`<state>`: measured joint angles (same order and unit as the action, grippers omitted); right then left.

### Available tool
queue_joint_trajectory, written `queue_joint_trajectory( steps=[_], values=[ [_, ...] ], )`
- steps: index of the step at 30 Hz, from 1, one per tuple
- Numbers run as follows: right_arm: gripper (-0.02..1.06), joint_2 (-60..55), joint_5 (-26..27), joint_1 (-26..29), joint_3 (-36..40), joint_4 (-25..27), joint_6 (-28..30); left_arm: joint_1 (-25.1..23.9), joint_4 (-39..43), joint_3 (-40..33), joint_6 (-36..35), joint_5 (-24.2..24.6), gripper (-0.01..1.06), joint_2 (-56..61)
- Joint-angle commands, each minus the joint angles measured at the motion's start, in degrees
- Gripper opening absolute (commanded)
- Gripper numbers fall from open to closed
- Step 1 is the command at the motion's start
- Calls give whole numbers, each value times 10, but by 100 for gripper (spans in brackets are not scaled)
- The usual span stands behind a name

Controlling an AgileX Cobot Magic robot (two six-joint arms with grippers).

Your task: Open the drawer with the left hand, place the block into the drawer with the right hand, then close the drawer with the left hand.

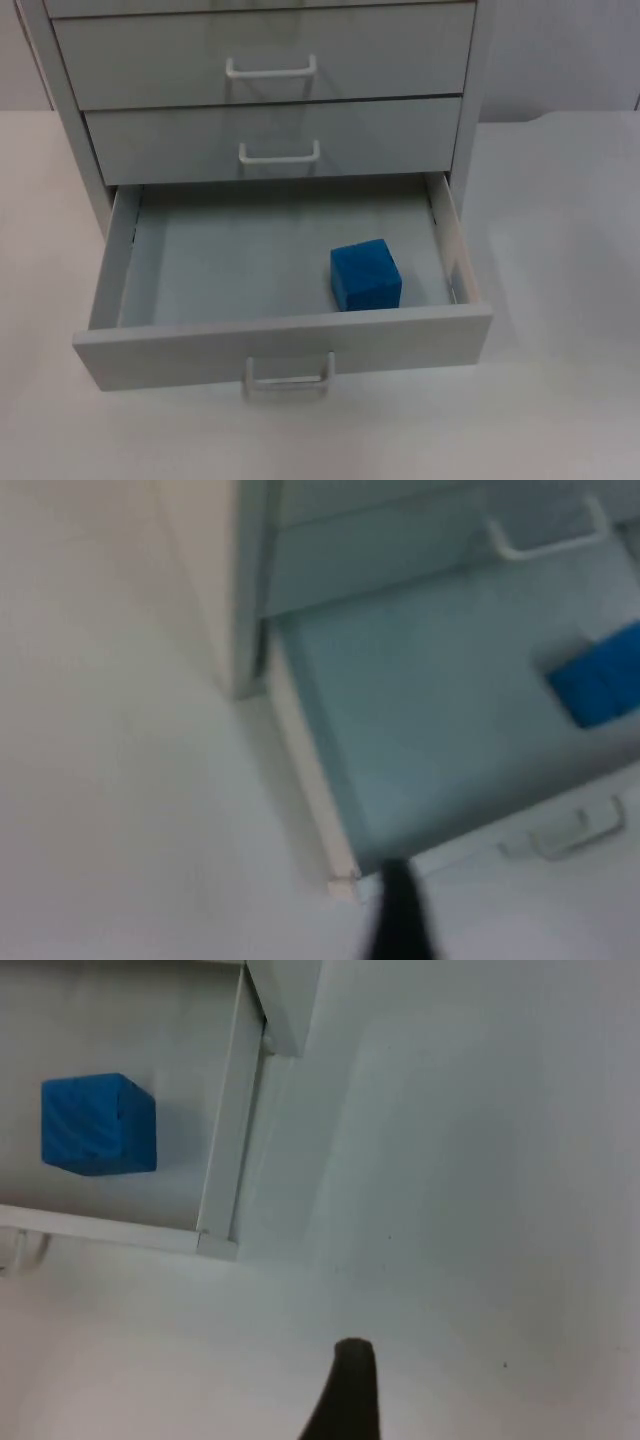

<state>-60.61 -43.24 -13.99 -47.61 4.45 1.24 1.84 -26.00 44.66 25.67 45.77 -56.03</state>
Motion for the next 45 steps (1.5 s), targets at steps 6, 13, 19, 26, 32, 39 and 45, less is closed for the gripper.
queue_joint_trajectory(
  steps=[6, 13, 19, 26, 32, 39, 45],
  values=[
    [70, 6, -18, 4, 2, 2, 10, 119, 2, -3, 44, 0, 0, -15],
    [70, 6, -26, 4, 2, 1, 11, 210, 29, -3, 32, -25, 0, -91],
    [70, 6, -24, 4, 2, -10, 11, 335, 124, -3, -50, -56, 0, -200],
    [70, 6, -22, 4, 2, -12, 11, 470, 412, -3, -298, -72, 0, -316],
    [70, 6, -22, 4, 2, -12, 11, 531, 609, -3, -463, -113, 0, -349],
    [70, 6, -22, 4, 2, -12, 11, 582, 779, -3, -550, -127, 0, -390],
    [70, 6, -20, 4, 2, -12, 11, 582, 820, -3, -561, -151, 0, -418]
  ],
)
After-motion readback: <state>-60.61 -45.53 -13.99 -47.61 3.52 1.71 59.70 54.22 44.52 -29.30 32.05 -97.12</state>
